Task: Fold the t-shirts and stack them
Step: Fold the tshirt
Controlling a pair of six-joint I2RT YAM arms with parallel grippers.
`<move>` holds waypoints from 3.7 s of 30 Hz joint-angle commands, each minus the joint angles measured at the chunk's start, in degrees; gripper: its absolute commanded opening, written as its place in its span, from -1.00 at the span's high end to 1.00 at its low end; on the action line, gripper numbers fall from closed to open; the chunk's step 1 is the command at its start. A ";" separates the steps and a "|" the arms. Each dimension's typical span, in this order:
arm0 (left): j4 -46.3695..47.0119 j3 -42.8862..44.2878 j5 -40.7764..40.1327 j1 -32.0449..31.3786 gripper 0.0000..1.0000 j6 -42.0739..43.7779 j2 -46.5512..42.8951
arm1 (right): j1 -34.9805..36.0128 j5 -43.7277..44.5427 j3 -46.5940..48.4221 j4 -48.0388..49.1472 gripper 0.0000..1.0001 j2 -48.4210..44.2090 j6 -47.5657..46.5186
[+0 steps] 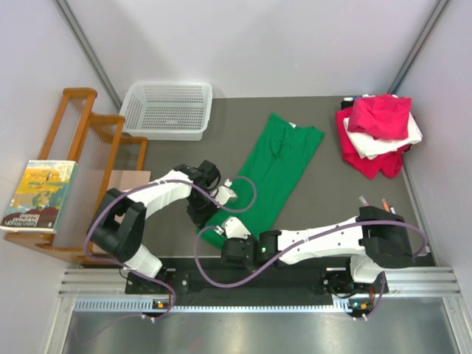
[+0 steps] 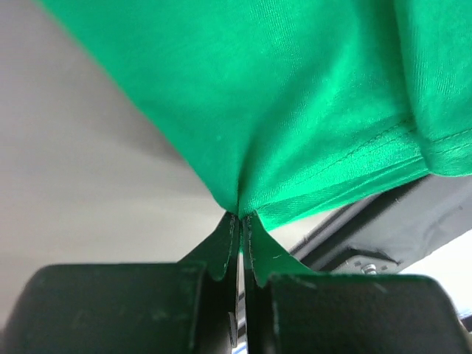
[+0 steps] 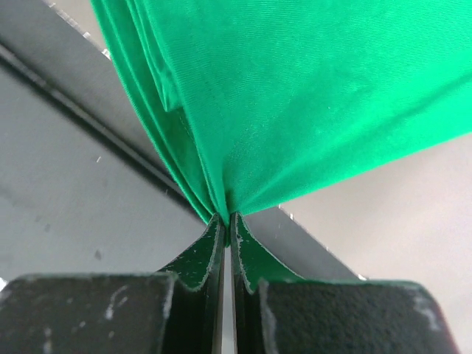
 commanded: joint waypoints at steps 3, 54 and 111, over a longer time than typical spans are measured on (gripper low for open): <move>-6.42 5.34 0.80 -0.13 1.00 0.71 -8.92 | 4.02 1.43 3.53 -4.62 1.00 -4.70 3.60; -9.94 43.40 4.24 -0.13 1.00 -4.29 12.77 | -14.07 7.06 1.78 -4.45 1.00 -17.27 -2.45; -8.26 71.88 -1.48 2.50 -0.67 -4.21 41.35 | -54.68 0.19 6.34 6.21 0.77 5.66 -14.42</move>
